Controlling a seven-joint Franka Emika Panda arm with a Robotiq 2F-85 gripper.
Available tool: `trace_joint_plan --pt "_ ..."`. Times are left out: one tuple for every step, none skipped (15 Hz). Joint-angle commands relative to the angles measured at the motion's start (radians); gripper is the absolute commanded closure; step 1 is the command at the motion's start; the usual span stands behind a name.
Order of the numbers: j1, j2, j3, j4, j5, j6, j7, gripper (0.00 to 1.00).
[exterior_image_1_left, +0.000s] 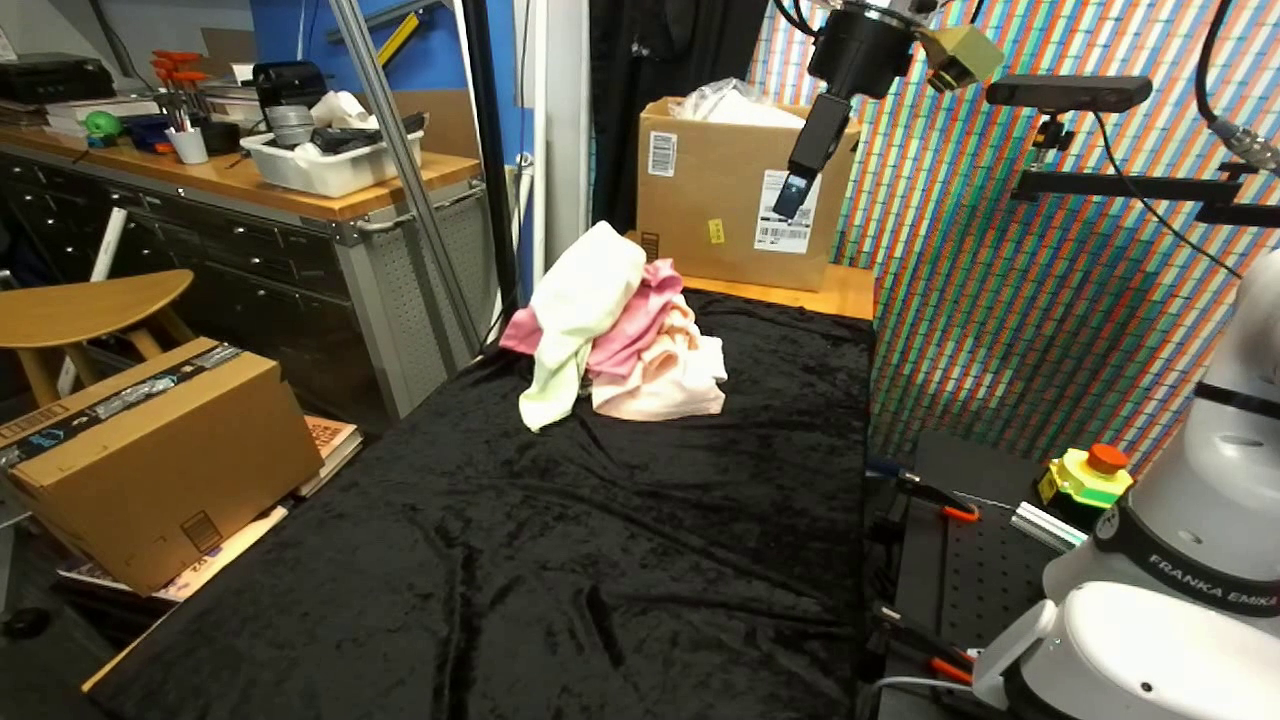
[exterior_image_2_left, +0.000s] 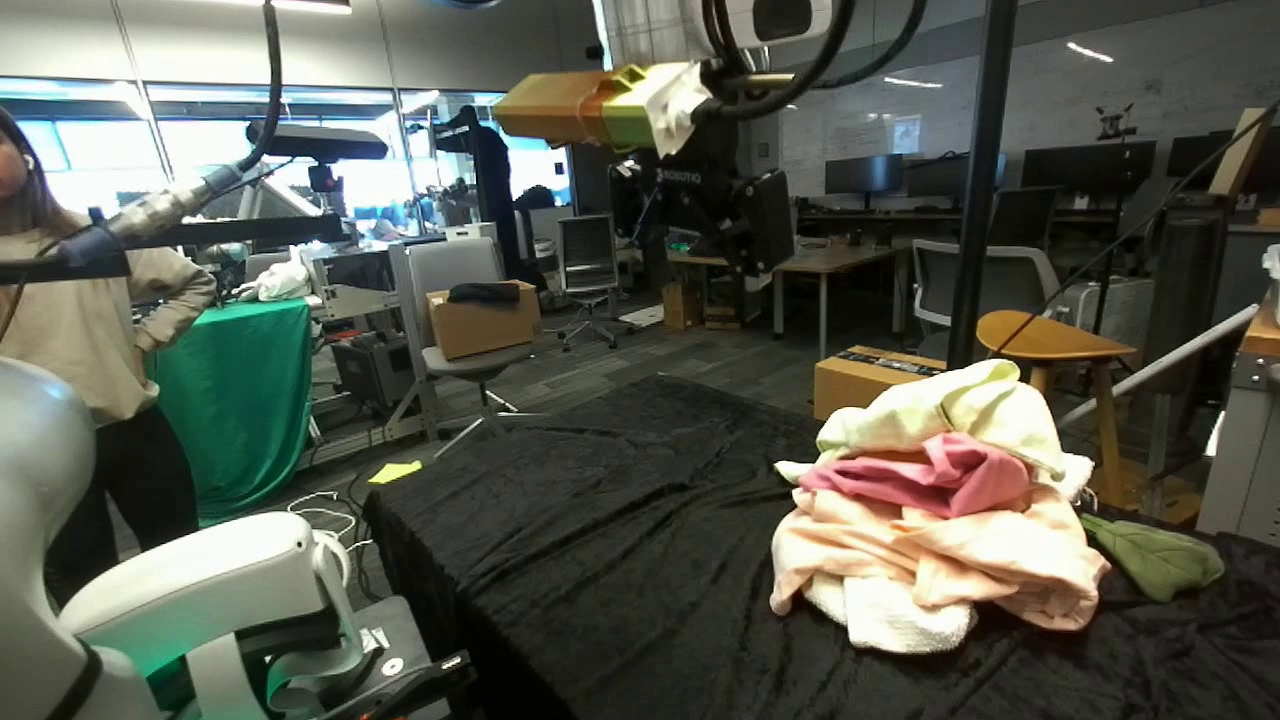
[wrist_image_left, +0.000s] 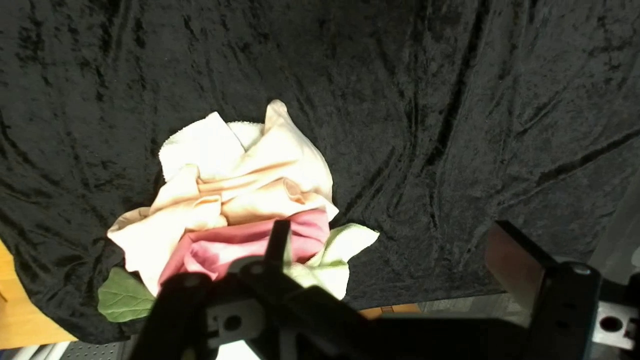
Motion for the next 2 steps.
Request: trace_joint_plan --pt "0.012 0.000 -0.012 -0.003 -0.008 0.003 0.000 0.00" --pt "0.012 0.000 -0.014 -0.005 -0.009 0.005 -0.003 0.00"
